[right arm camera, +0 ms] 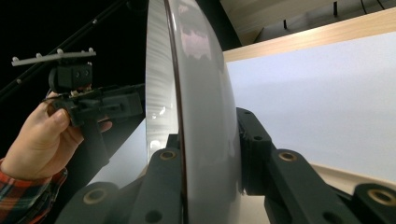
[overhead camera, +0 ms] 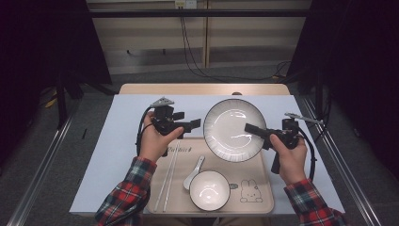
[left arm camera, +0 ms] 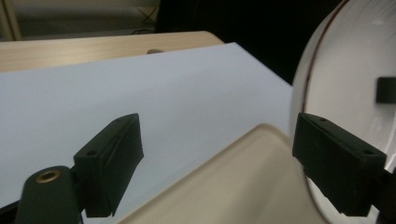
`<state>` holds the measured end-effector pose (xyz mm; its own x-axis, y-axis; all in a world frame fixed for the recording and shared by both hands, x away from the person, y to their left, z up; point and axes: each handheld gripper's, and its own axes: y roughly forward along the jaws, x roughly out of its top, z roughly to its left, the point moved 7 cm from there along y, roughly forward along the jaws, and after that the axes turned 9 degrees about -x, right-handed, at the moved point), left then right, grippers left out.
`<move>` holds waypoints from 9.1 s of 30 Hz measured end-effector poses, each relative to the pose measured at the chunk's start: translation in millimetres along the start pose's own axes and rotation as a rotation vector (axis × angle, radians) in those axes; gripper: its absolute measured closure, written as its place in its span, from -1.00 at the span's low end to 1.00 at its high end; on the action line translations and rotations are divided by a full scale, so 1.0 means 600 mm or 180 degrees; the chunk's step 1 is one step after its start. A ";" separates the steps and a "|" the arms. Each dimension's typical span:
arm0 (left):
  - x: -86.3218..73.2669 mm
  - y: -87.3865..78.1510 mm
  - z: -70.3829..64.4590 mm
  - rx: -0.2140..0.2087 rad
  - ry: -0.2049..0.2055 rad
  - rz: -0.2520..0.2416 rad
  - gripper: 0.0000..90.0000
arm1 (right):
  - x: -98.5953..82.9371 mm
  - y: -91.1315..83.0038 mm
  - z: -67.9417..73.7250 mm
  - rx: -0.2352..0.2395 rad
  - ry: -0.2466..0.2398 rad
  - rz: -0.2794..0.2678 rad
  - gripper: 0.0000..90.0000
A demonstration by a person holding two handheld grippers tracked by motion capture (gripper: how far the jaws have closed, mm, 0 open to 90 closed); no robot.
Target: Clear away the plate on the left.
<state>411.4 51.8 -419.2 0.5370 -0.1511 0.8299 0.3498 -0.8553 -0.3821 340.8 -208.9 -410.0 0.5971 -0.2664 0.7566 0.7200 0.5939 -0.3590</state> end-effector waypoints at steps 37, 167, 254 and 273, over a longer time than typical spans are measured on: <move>-0.076 -0.096 0.056 0.0346 -0.0081 -0.0020 -0.80 | -0.044 0.001 -0.092 -0.0588 0.0338 0.0091 0.79; -0.145 -0.146 0.074 0.0505 -0.0156 -0.0170 -0.83 | -0.109 0.043 -0.125 -0.1177 -0.0434 0.0377 0.75; -0.143 -0.169 0.080 0.0612 -0.0075 -0.0320 -0.85 | -0.104 0.052 -0.124 -0.1212 -0.0633 0.0222 0.17; -0.139 -0.173 0.078 0.0627 -0.0090 -0.0353 -0.85 | -0.084 0.042 -0.109 -0.1082 -0.0818 -0.0045 -0.43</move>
<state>366.2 176.5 -467.5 0.5074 -0.0453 0.8605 0.5495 -0.7522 -0.3636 352.0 -230.1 -492.9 0.5097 -0.0491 0.8589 0.8288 0.2959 -0.4749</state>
